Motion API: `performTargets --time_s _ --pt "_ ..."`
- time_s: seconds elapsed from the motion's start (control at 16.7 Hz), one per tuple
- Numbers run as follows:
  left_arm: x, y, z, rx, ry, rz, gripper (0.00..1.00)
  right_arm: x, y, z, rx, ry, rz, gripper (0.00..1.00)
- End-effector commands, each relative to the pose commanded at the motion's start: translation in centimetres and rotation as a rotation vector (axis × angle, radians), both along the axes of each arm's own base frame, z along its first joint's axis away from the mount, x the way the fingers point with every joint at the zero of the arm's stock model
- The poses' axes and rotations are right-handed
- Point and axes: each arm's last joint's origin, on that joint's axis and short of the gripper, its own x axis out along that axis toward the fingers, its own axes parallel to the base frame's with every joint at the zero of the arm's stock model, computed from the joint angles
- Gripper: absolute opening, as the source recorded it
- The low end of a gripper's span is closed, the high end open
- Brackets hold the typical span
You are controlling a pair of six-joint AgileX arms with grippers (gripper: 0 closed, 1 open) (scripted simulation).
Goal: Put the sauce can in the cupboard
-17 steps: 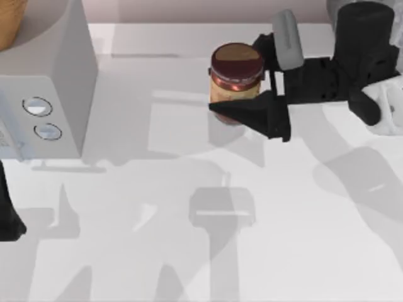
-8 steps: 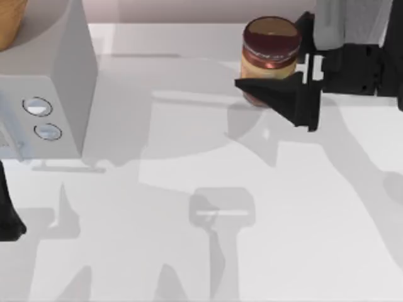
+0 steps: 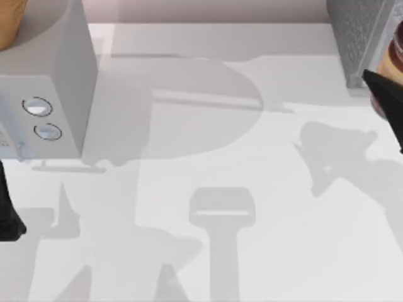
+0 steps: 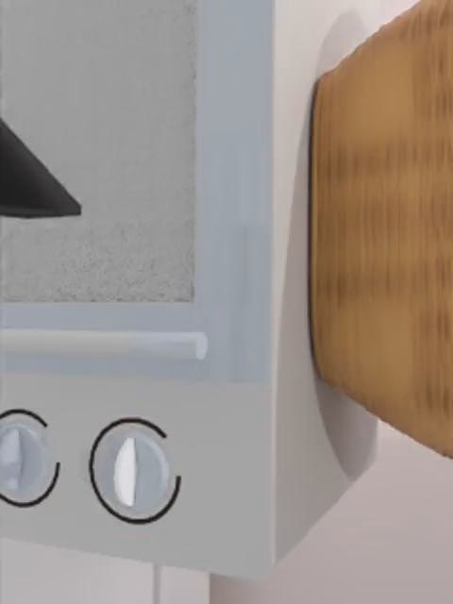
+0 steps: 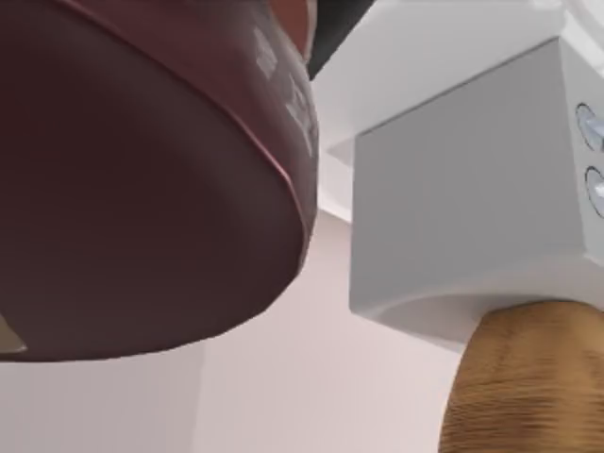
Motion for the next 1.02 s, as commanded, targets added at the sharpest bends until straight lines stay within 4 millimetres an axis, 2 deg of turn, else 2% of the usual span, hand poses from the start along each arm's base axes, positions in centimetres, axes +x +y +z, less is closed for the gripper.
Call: performTargets --time_s 0.18,0.36,0.66,0.78,1.02 --pt "0.0 0.0 0.0 0.0 0.0 0.0 1.0 -5.0 -2.2 -2.2 0.032 -0.031 -0.246 0.0" --pt "0.0 0.0 0.0 0.0 0.0 0.0 1.0 -8.0 -3.7 -5.7 0.061 -0.048 -0.461 0.0" --pt "0.0 0.0 0.0 0.0 0.0 0.0 1.0 -9.3 -4.9 -10.6 0.075 -0.027 -0.699 0.0" --pt "0.0 0.0 0.0 0.0 0.0 0.0 1.0 -9.3 -5.0 -11.3 0.075 -0.02 -0.731 0.0" --pt "0.0 0.0 0.0 0.0 0.0 0.0 1.0 -9.3 -5.0 -11.3 0.075 -0.018 -0.725 0.0"
